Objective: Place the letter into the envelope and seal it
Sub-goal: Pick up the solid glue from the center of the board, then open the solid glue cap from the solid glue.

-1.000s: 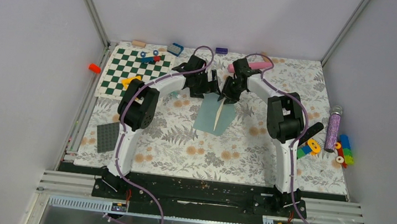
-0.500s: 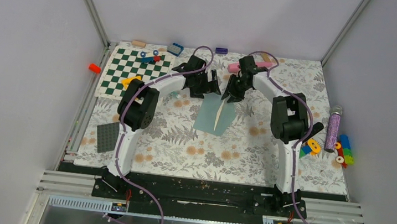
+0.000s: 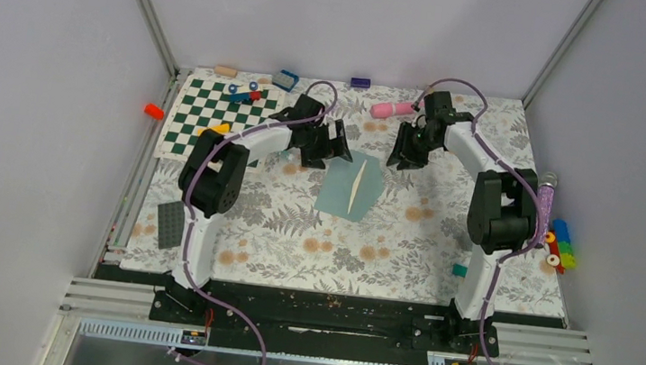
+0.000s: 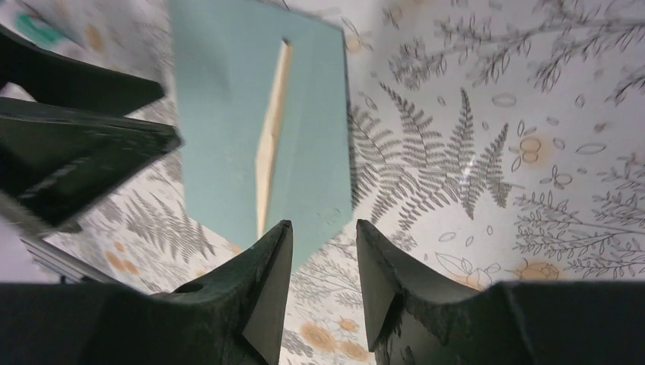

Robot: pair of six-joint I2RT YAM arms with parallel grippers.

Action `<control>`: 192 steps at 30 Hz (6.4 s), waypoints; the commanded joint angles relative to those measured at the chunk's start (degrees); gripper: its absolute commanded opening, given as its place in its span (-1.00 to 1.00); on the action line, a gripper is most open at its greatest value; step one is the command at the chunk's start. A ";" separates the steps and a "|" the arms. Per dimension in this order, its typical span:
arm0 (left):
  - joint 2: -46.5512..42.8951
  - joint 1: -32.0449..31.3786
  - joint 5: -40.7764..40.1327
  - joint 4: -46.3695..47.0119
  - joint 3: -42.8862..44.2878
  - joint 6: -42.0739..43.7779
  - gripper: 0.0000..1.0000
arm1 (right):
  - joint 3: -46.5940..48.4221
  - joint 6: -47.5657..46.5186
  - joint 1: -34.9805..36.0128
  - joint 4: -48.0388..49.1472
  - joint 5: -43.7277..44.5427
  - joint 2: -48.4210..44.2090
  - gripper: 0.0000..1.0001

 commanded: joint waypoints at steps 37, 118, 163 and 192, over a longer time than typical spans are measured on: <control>-2.78 7.17 -18.14 -26.32 7.93 100.32 0.84 | -11.36 -23.73 -0.27 2.45 -8.13 -28.34 0.99; -13.23 -11.24 5.95 -43.43 14.41 66.14 -0.63 | -20.03 10.98 7.08 32.41 -46.55 -7.25 0.06; -16.63 0.56 24.92 -39.51 10.85 64.58 0.76 | -18.13 8.45 5.64 28.52 -48.83 -7.00 -0.76; -12.53 -3.45 25.39 -42.16 8.43 69.92 -0.01 | -19.80 14.61 4.36 35.42 -50.49 -6.57 -0.81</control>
